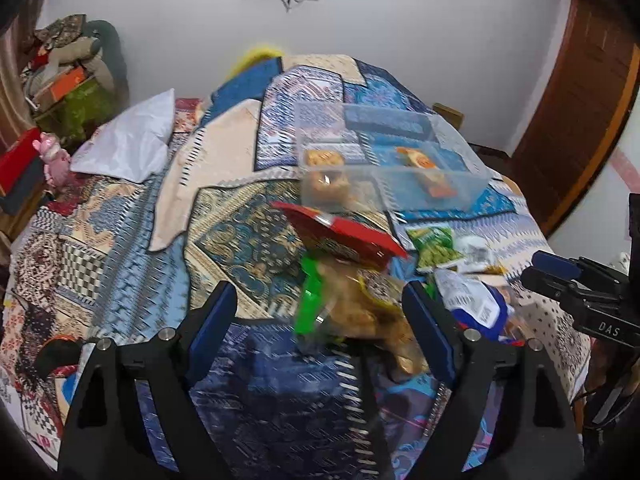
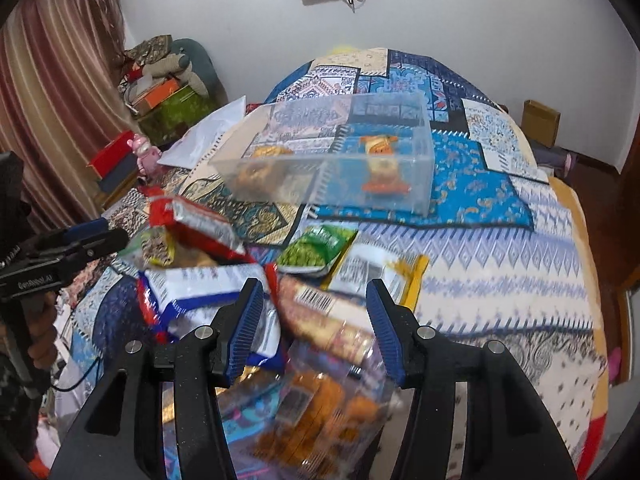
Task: Organize snacks
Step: 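Grasp the green-striped snack bag with the left gripper while the right grasps the blue-white chip bag, then carry both bags over the clear box and release them inside with both grippers, then grasp the red-white packet with the left gripper while the right grasps the white-yellow packet, then carry both packets over the clear box and open both grippers to drop them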
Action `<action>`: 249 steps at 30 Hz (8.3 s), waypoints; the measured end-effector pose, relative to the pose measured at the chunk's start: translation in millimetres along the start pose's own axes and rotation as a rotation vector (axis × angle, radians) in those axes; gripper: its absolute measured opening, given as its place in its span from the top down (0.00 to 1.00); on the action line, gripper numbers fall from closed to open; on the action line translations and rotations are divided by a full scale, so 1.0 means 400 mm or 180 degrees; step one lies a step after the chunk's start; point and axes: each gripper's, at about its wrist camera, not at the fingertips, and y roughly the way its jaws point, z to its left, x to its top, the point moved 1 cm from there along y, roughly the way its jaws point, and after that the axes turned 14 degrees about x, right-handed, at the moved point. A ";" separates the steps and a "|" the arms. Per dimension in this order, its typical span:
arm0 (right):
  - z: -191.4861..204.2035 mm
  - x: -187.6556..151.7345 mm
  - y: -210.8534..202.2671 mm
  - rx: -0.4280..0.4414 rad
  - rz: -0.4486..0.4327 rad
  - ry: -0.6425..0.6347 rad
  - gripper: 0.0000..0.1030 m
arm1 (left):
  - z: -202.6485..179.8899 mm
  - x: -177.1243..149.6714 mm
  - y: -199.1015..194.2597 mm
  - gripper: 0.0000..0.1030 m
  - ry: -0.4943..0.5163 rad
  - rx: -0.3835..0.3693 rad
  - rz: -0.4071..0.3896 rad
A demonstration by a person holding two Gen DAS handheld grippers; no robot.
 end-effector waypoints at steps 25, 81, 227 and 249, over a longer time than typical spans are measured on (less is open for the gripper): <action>0.116 -0.050 0.087 0.0172 0.0228 -0.0258 0.26 | -0.047 -0.073 0.076 0.35 -0.0018 -0.0249 0.0148; -0.047 0.228 0.049 -0.0162 -0.0305 -0.0196 0.33 | -0.087 0.280 0.035 0.58 -0.0061 -0.0370 -0.0576; -0.096 0.307 0.207 -0.0016 -0.0123 -0.0180 0.72 | -0.151 0.353 0.277 0.45 0.0070 0.0165 -0.0371; -0.028 0.225 0.060 -0.0120 -0.0166 -0.0548 0.44 | -0.091 0.273 0.083 0.20 0.0155 0.0090 -0.0576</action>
